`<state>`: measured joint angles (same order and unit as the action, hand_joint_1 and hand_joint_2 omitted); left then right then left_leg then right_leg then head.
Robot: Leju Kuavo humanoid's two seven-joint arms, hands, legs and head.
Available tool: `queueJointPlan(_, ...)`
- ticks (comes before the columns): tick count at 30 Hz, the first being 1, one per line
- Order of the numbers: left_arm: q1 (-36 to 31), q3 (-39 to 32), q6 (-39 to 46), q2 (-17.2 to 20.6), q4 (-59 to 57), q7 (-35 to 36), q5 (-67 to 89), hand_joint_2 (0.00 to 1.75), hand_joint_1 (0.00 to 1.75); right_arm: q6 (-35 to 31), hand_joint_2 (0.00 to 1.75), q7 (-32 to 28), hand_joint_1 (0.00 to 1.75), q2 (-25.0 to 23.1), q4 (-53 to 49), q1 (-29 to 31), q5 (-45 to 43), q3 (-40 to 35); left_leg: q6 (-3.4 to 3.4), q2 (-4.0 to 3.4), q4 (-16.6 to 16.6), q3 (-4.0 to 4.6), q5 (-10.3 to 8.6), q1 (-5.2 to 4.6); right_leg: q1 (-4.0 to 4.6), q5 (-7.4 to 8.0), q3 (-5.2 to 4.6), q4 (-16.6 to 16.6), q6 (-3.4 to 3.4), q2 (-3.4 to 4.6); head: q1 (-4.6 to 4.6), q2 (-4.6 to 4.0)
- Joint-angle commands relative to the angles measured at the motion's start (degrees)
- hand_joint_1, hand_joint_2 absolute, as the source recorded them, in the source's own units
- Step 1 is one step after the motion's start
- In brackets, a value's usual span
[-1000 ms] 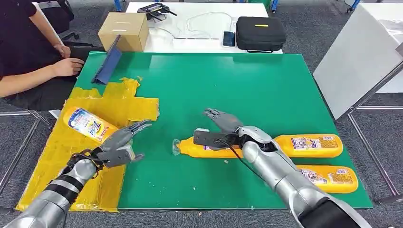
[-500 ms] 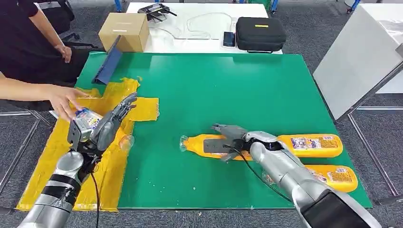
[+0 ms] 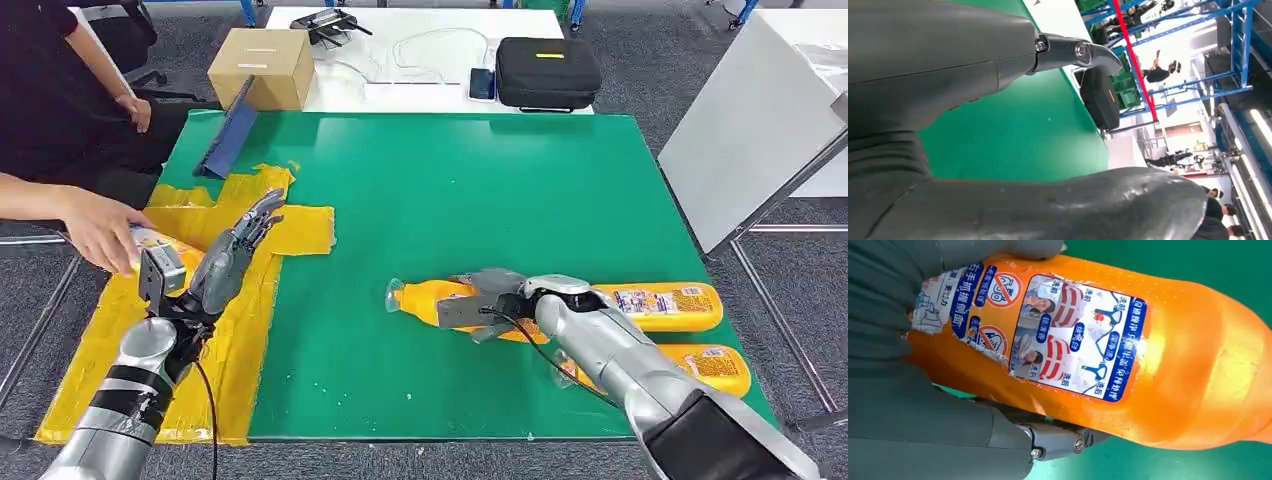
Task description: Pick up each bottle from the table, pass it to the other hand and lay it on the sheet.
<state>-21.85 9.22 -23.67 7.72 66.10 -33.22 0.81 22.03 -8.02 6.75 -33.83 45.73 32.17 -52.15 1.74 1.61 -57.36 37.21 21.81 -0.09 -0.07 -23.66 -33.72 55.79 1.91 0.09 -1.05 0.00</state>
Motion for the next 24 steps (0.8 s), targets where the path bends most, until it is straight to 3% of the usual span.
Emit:
queueJointPlan(1,-1.82,-0.93,-0.49,-1.01,-4.40,-0.14,-0.04,0.00,0.00,0.67,1.75,0.32,1.75,2.14,2.38,-0.22,-0.15,-4.49,-0.08,0.00,0.01,-0.21,0.05,0.04,0.06,-0.08,0.29,-0.07,-0.01,-0.12,0.00,0.00)
queueJointPlan(20,-2.83,-1.20,-0.67,-1.82,-4.43,0.68,-0.66,0.00,0.00,1.56,1.75,1.10,1.75,1.70,1.04,0.04,-1.14,-5.34,-0.09,-0.01,-0.01,-0.25,0.05,0.05,0.07,-0.07,0.32,-0.05,-0.01,-0.12,0.00,0.00)
queueJointPlan(24,-1.41,-2.24,-1.42,-2.26,-2.22,4.07,-3.55,0.00,0.00,-3.43,1.75,5.60,1.75,1.90,-0.83,-2.36,-4.58,-1.93,-0.07,0.04,0.03,-0.26,0.03,0.05,0.06,-0.06,0.33,-0.08,-0.01,-0.15,0.02,0.00)
